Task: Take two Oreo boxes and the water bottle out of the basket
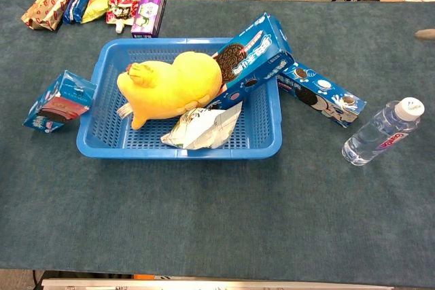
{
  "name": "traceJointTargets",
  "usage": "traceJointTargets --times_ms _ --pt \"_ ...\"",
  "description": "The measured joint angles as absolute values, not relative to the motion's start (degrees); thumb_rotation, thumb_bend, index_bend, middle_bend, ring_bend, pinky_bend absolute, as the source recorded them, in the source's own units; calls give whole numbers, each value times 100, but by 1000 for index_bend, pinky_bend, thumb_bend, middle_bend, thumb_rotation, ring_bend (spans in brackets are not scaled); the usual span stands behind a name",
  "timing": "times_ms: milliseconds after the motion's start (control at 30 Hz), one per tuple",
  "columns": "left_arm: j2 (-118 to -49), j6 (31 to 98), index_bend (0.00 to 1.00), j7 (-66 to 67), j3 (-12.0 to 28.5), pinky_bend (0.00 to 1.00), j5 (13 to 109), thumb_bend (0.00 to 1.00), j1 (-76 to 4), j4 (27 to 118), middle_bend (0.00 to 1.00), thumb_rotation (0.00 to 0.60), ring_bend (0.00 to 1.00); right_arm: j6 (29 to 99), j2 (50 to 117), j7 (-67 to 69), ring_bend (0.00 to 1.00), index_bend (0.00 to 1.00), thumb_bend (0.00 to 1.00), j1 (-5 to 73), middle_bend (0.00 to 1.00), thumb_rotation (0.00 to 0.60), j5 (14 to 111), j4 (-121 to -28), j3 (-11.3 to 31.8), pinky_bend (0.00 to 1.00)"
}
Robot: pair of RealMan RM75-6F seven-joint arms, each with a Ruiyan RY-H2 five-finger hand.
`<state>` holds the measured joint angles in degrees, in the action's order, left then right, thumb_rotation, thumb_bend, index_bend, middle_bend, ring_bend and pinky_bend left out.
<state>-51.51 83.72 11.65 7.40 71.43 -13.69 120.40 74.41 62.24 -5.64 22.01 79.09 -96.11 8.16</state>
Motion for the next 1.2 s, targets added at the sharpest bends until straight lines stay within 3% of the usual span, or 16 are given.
traceJointTargets --times_ms 200,733,1200 --pt "-5496 8764 409 655 755 370 7905 174 -1230 11668 235 600 200 7611 6003 -994 287 190 0 1973 271 600 8011 -9938 643 401" --pt "-5588 8220 410 296 597 370 7857 174 -1223 10975 229 600 201 8204 5443 -2342 287 190 0 1208 271 600 8101 -11076 190 400" --pt "-5737 8216 412 96 560 370 7808 175 -1073 10658 228 600 201 8503 5326 -2519 287 190 0 844 271 600 8017 -11318 170 396"
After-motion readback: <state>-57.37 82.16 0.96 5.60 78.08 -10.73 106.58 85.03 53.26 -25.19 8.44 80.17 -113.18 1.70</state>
